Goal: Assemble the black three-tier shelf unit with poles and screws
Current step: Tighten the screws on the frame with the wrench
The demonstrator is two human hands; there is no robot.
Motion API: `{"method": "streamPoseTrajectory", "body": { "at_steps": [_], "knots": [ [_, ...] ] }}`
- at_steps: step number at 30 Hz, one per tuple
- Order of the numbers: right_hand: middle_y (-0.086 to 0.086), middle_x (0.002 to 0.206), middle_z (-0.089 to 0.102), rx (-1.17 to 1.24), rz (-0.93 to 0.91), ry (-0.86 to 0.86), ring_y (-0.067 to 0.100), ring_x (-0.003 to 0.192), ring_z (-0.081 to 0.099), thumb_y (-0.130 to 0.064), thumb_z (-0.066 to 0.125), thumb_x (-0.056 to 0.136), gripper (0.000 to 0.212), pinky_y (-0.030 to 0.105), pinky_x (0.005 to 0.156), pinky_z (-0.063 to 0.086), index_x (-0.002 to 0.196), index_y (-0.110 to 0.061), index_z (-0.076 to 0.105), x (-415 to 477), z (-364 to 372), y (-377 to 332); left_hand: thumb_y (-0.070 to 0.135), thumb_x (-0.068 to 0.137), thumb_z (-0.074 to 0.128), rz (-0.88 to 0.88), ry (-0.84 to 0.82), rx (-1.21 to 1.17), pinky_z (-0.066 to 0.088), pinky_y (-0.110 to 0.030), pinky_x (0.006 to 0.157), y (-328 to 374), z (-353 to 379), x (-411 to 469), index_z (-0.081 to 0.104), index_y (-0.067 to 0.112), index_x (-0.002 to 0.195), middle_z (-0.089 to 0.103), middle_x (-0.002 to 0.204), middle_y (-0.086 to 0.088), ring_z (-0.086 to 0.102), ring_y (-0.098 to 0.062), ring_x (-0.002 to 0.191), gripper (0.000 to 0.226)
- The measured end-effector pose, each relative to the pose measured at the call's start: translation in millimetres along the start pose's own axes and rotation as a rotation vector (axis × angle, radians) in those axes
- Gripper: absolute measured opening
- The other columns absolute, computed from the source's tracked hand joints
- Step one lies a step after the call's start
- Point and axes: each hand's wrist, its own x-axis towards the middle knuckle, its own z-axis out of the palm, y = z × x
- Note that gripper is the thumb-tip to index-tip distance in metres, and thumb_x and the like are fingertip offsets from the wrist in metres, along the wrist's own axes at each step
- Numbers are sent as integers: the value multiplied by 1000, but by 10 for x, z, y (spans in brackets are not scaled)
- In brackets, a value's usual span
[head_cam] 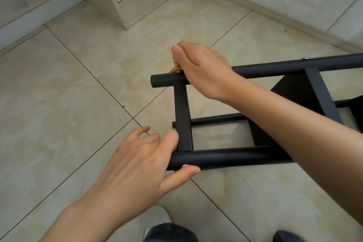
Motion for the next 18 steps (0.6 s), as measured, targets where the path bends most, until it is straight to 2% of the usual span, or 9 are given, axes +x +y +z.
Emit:
{"method": "streamPoseTrajectory", "body": {
  "at_steps": [4, 8, 11, 18],
  "knots": [
    [-11, 80, 62, 42, -11, 20, 20, 96, 66, -39, 24, 107, 37, 41, 86, 46, 77, -27, 42, -5, -39, -6, 73, 92, 37, 11, 17, -84, 45, -40, 101, -97, 62, 41, 20, 34, 83, 26, 50, 18, 27, 0, 46, 43],
    [-8, 89, 70, 31, -19, 44, 23, 94, 64, -38, 26, 107, 37, 41, 85, 46, 75, -27, 42, -7, -25, 6, 78, 89, 37, -6, 16, -140, 39, -39, 105, -168, 131, 52, 19, 36, 82, 21, 48, 16, 29, -2, 44, 45],
    [-6, 92, 71, 2, -9, 44, 25, 92, 62, -38, 25, 107, 38, 39, 81, 44, 75, -27, 42, -6, -21, 8, 76, 84, 46, -40, 27, -191, 37, -38, 105, -184, 162, 56, 22, 37, 80, 28, 52, 17, 37, -3, 51, 46],
    [-4, 93, 72, -31, -8, 54, 28, 90, 60, -38, 25, 106, 38, 40, 81, 44, 74, -26, 41, -14, -8, -8, 72, 85, 47, -76, 42, -300, 39, -41, 102, -130, 176, 27, 28, 38, 85, 50, 75, 12, 40, -3, 69, 39]
  ]
}}
